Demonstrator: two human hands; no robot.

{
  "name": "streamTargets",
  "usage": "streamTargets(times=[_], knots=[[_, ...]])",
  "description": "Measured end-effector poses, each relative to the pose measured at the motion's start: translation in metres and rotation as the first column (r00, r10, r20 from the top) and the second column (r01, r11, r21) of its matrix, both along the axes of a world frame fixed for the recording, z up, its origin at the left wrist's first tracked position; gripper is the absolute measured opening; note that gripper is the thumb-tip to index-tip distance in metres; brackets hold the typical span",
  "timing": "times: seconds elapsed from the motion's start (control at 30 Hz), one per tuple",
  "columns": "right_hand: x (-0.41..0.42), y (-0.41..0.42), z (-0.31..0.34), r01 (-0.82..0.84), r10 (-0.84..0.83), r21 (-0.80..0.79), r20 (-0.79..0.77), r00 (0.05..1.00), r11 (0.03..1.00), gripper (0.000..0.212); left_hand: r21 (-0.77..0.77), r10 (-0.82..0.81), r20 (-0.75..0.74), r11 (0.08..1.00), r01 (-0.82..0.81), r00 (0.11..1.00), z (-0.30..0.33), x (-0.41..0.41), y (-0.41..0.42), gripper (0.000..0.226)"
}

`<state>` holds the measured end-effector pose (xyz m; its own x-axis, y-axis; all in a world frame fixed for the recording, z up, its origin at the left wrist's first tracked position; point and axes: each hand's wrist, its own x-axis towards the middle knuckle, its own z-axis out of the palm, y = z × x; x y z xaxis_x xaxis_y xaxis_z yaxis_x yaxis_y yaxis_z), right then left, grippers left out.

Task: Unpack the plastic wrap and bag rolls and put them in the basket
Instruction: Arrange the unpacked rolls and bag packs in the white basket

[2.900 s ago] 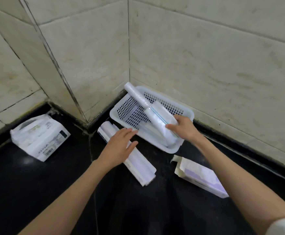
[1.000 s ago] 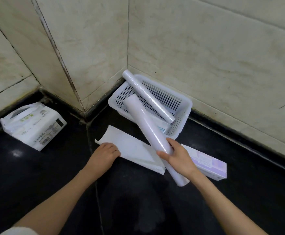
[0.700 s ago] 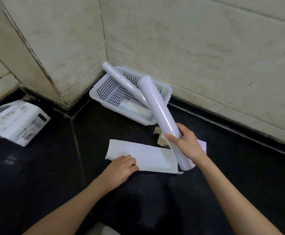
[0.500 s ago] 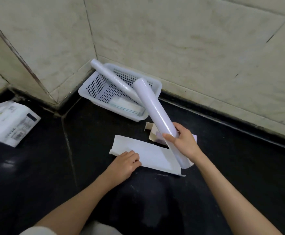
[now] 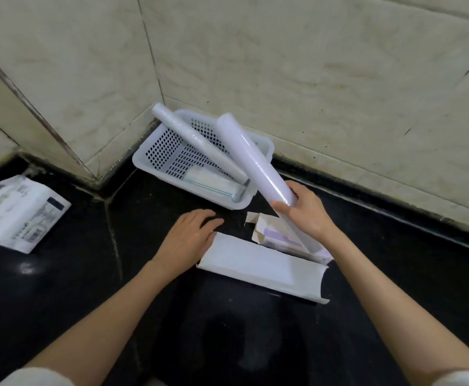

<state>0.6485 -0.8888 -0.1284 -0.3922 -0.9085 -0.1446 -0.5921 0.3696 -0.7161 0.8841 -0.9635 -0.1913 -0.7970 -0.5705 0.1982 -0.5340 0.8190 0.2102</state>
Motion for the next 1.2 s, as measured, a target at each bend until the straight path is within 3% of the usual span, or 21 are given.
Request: streamTargets(times=[0.13, 0.27, 0.43, 0.63, 0.8, 0.97, 1.2], knots=[[0.005, -0.069, 0.01, -0.106, 0.104, -0.019, -0.077, 0.992, 0.994, 0.043, -0.002, 0.126, -0.003, 0.992, -0.126, 0.992, 0.01, 0.019, -0.06, 0.037], [0.023, -0.143, 0.003, -0.215, 0.215, 0.002, -0.065, 0.974, 0.977, 0.043, 0.067, 0.192, 0.105, 0.978, -0.2, 0.976, 0.002, 0.033, -0.112, 0.049], [0.049, -0.207, -0.033, -0.273, 0.298, 0.16, -0.157, 0.942, 0.949, 0.048, 0.138, 0.18, 0.255, 0.966, -0.22, 0.95, -0.019, 0.039, -0.138, 0.065], [0.056, -0.223, -0.067, -0.2, 0.228, 0.152, -0.204, 0.952, 0.968, 0.061, 0.118, 0.175, 0.182, 0.973, -0.198, 0.968, -0.034, 0.04, -0.143, 0.06], [0.047, -0.23, -0.068, -0.133, 0.143, 0.053, -0.397, 0.907, 0.99, 0.061, 0.131, 0.184, 0.182, 0.969, -0.209, 0.966, -0.041, 0.041, -0.145, 0.055], [0.048, -0.22, -0.074, -0.165, 0.155, 0.026, -0.505, 0.849, 0.986, 0.051, 0.132, 0.185, 0.175, 0.969, -0.209, 0.967, -0.042, 0.042, -0.145, 0.055], [0.05, -0.217, -0.066, -0.185, 0.219, 0.116, -0.488, 0.845, 0.976, 0.039, 0.133, 0.153, 0.254, 0.973, -0.191, 0.955, -0.04, 0.044, -0.148, 0.056]])
